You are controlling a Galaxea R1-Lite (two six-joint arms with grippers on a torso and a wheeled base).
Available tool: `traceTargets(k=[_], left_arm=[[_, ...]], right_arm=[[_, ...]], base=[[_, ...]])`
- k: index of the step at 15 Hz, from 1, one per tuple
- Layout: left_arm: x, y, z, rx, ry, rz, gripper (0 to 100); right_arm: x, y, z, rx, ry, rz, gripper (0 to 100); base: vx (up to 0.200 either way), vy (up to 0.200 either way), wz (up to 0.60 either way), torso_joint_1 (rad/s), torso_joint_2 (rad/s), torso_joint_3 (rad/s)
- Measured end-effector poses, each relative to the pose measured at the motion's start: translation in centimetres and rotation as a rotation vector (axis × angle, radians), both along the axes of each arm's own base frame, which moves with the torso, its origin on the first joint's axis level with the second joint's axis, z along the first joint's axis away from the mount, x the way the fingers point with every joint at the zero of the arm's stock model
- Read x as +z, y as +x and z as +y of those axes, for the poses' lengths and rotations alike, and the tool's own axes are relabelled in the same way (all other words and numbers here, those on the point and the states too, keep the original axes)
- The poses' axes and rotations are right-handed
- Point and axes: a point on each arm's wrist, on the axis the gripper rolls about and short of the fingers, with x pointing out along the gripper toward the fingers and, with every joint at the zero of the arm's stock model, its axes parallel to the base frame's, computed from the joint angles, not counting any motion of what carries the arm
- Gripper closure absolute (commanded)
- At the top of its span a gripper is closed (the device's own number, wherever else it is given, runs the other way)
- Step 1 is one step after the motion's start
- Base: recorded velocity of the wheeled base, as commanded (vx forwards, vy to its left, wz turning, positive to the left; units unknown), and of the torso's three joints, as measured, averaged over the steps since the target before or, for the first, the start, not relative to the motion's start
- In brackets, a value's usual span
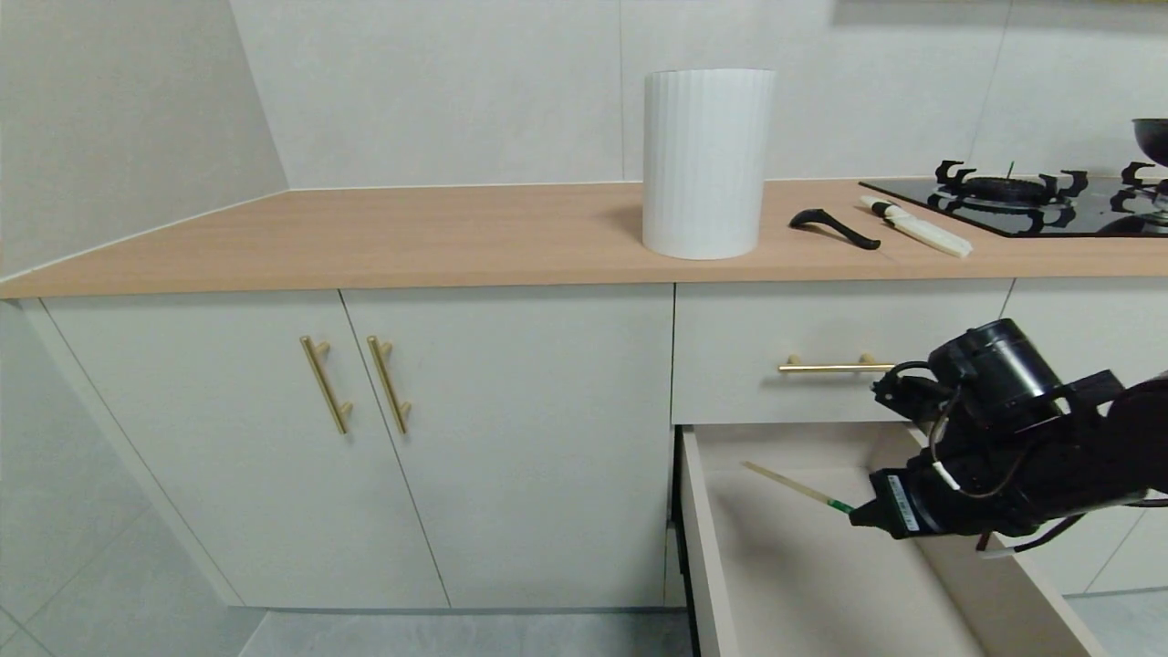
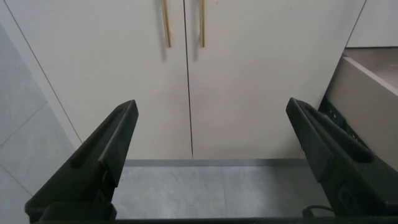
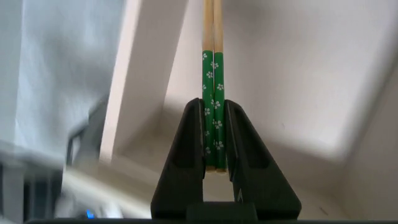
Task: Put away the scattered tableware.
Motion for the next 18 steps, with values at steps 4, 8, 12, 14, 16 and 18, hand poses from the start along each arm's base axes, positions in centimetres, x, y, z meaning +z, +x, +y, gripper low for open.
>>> traceTargets(k=[4, 8, 12, 14, 16, 18], left_arm=[[0.0, 0.0, 0.0, 0.0, 0.0, 0.0, 0], [0.0, 0.0, 0.0, 0.0, 0.0, 0.0, 0], [0.0, 0.0, 0.0, 0.0, 0.0, 0.0, 0], [0.0, 0.0, 0.0, 0.0, 0.0, 0.0, 0], [0.0, 0.0, 0.0, 0.0, 0.0, 0.0, 0], [0.0, 0.0, 0.0, 0.0, 0.0, 0.0, 0]], right_arm=[[-5.0, 3.6, 2.0, -0.113, -0.002, 0.01, 100], [-10.3, 5.1, 3.4, -0.123, -0.057, 0.087, 100], [-14.6, 5.6, 5.0, -0.129, -0.152, 0.089, 100], [-16.0, 5.6, 5.5, -0.132, -0.198, 0.098, 100], [-16.8, 5.5, 5.8, -0.131, -0.224, 0.105, 100], [-17.3, 5.5, 6.0, -0.129, -0.232, 0.112, 100]], base=[[0.0, 0.0, 0.0, 0.0, 0.0, 0.0], [0.0, 0.0, 0.0, 0.0, 0.0, 0.0], [0.0, 0.0, 0.0, 0.0, 0.0, 0.0], [0.0, 0.0, 0.0, 0.0, 0.0, 0.0], [0.0, 0.0, 0.0, 0.0, 0.0, 0.0], [0.0, 0.0, 0.0, 0.0, 0.0, 0.0]])
